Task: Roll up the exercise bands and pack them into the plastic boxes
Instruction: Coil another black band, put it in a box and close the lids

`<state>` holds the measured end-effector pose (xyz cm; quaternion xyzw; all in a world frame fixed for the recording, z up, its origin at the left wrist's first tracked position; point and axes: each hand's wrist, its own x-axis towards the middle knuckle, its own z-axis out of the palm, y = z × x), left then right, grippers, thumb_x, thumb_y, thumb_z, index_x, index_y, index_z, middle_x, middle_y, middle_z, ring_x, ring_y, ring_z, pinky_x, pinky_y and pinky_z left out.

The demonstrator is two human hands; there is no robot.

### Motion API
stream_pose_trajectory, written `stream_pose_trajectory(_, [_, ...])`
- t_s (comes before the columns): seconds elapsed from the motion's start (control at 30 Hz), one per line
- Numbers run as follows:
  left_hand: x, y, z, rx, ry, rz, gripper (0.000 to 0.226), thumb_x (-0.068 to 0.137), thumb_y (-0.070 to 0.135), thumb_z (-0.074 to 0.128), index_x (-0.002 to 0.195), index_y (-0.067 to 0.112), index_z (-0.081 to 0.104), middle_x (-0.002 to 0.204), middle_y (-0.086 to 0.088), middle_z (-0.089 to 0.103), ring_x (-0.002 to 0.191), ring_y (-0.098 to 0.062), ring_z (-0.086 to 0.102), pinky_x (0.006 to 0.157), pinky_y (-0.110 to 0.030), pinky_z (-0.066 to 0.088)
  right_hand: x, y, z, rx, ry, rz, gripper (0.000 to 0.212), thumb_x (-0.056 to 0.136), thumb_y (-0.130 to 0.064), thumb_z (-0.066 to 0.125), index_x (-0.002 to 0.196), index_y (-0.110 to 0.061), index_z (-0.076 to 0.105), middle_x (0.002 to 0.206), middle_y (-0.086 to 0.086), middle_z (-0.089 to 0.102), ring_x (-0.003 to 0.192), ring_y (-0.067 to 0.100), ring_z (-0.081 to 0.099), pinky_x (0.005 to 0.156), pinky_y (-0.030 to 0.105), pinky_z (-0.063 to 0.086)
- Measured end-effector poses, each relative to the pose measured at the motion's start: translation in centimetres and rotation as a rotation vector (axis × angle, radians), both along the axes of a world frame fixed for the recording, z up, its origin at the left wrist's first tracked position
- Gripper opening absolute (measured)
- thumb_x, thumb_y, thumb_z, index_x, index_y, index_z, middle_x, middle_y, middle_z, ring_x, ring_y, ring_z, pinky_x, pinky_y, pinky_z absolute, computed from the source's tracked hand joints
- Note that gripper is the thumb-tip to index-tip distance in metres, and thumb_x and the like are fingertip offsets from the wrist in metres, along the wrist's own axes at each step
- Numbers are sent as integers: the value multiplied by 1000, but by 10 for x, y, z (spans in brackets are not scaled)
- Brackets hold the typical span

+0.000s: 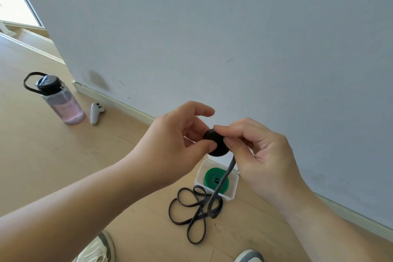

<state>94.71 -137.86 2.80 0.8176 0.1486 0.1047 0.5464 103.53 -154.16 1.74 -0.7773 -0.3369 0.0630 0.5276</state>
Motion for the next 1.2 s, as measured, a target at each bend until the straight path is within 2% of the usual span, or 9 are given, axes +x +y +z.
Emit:
stream_pose_trajectory(0.1, [0, 1, 0, -11, -18, 34, 29, 87, 7, 78, 102, 32, 74, 86, 16, 77, 80, 0, 73, 78, -15, 57, 2, 1, 2, 109, 189, -81, 32, 86, 4, 76, 94, -27, 81, 88, -8, 81, 86, 12, 77, 80, 22, 60])
stream_pose_trajectory(0.2, [2, 3, -2, -288, -64, 113, 20, 88, 1, 77, 97, 18, 75, 91, -2, 80, 86, -19, 78, 83, -31, 63, 3, 2, 5, 239, 310, -160, 25, 77, -1, 84, 90, -21, 81, 85, 1, 81, 80, 21, 79, 79, 33, 63])
stream_pose_trajectory(0.33, [2, 0, 2, -590, -73, 159, 12, 89, -1, 74, 95, 7, 69, 101, -16, 77, 86, -28, 78, 81, -34, 63, 1, 4, 4, 268, 359, -130, 23, 81, -1, 80, 92, -20, 82, 91, 2, 82, 84, 23, 78, 84, 39, 62])
stream_pose_trajectory(0.47, [2, 5, -1, -69, 113, 126, 10, 87, 23, 80, 89, 25, 71, 91, 3, 79, 75, -15, 75, 71, -30, 62, 0, 1, -1, 80, 140, -67, 29, 90, 4, 72, 97, -24, 79, 94, -6, 80, 91, 14, 77, 85, 26, 61])
stream_pose_trajectory(0.57, [-2, 3, -2, 36, 5, 51, 33, 84, 14, 82, 106, 35, 70, 95, 16, 75, 83, 3, 73, 70, -9, 53, 1, 0, -4, -23, -55, -28, 35, 90, 10, 68, 94, -23, 79, 91, -9, 75, 91, 14, 73, 80, 22, 58])
stream_pose_trajectory(0.67, [-4, -1, -2, 56, -45, -17, 29, 86, 1, 77, 101, 26, 75, 86, 20, 77, 78, 6, 73, 71, -4, 50, 1, 1, -6, -26, -157, -14, 33, 88, 11, 71, 91, -20, 81, 86, -6, 74, 85, 18, 72, 76, 28, 58])
stream_pose_trajectory(0.83, [2, 5, -1, -140, -63, 113, 23, 87, 4, 78, 90, 27, 76, 85, 5, 79, 83, -12, 76, 78, -23, 59, 3, 1, 3, 167, 232, -137, 24, 80, -1, 83, 92, -22, 80, 84, -4, 81, 80, 14, 78, 78, 24, 62])
stream_pose_trajectory(1.0, [3, 4, 1, -585, -105, 174, 15, 90, -4, 72, 95, 10, 73, 99, -17, 77, 92, -32, 78, 86, -36, 63, 1, 3, 7, 230, 253, -124, 22, 82, -2, 81, 93, -21, 80, 87, -1, 81, 82, 19, 78, 79, 27, 62])
stream_pose_trajectory(1.2, [2, 3, -6, 20, 62, 105, 11, 85, 21, 80, 84, 25, 70, 88, 13, 77, 80, 0, 72, 74, -20, 58, -2, 1, -5, -39, -62, -42, 27, 92, 3, 69, 97, -23, 76, 91, -11, 75, 92, 9, 72, 80, 11, 53])
